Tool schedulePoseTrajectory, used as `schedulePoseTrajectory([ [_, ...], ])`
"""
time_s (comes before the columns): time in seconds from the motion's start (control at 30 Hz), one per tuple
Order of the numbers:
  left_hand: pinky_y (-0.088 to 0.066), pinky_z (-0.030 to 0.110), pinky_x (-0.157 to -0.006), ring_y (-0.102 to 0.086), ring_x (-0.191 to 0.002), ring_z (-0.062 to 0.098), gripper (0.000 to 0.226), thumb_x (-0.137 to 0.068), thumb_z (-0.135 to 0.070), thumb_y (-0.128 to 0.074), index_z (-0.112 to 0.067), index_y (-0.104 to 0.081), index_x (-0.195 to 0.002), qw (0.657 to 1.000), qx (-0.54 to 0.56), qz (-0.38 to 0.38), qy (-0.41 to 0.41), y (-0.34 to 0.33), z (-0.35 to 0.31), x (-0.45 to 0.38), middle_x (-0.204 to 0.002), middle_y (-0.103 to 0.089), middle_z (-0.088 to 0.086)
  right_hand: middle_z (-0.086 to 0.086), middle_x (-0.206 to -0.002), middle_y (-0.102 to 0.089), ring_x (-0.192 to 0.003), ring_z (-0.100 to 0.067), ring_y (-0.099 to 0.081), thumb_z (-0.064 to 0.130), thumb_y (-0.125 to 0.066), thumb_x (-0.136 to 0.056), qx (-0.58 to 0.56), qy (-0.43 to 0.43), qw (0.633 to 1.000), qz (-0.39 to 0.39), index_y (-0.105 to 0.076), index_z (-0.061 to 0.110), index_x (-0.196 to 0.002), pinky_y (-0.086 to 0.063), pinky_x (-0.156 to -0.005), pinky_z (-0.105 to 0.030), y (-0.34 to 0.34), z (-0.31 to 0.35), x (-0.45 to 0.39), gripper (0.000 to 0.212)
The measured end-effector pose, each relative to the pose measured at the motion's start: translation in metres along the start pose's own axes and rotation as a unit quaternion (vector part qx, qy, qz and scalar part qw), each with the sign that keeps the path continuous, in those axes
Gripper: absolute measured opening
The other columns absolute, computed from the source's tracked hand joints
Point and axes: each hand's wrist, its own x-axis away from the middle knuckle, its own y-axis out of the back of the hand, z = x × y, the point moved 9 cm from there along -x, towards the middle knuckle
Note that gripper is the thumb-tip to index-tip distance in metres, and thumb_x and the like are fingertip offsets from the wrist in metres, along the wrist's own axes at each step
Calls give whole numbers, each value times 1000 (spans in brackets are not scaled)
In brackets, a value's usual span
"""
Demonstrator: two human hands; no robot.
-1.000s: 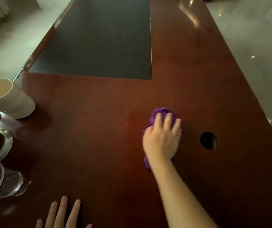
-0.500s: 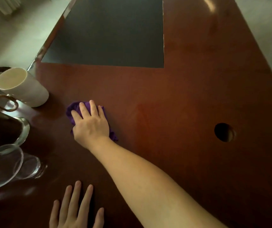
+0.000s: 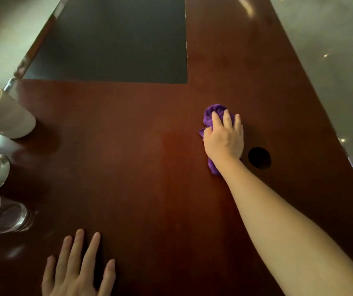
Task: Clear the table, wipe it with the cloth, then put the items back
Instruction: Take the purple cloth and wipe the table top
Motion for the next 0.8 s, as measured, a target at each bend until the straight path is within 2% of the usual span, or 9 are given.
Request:
schedulePoseTrajectory([
  [0.27, -22, 57, -112, -37, -138, 33, 97, -81, -80, -6, -17, -57, -135, 1000, 5, 12, 17, 2, -1, 0, -148, -46, 15, -10, -158, -33, -146, -40, -22, 39, -38, -98, 13, 35, 999, 20, -39, 24, -149, -25, -117, -53, 9, -16, 82, 53],
  [0.4, -20, 54, -114, -34, -141, 29, 79, -78, -66, -28, -21, -54, -138, 999, -5, 15, 30, 1, 1, 2, -152, -42, 10, -13, -154, -41, -145, -41, -26, 37, -42, -96, 6, 57, 998, 38, -44, 22, -146, -28, -115, -54, 18, -27, 144, 52],
  [0.6, -11, 46, -118, -20, -147, 20, 78, -78, -68, -24, -33, -41, -145, 998, -24, 39, 39, -8, 10, 2, -159, -29, 0, -11, -149, -48, -141, -42, -34, 40, -38, -93, -6, 64, 996, 64, -49, 22, -143, -35, -111, -55, 26, -47, 242, 54],
  [0.8, -14, 48, -117, -24, -146, 22, 73, -81, -62, -29, -27, -46, -143, 1000, 0, 11, 15, -4, 10, 6, -156, -36, 6, -12, -146, -51, -139, -43, -38, 44, -38, -91, 5, 66, 995, 80, -52, 23, -140, -38, -107, -57, 28, -50, 273, 55],
])
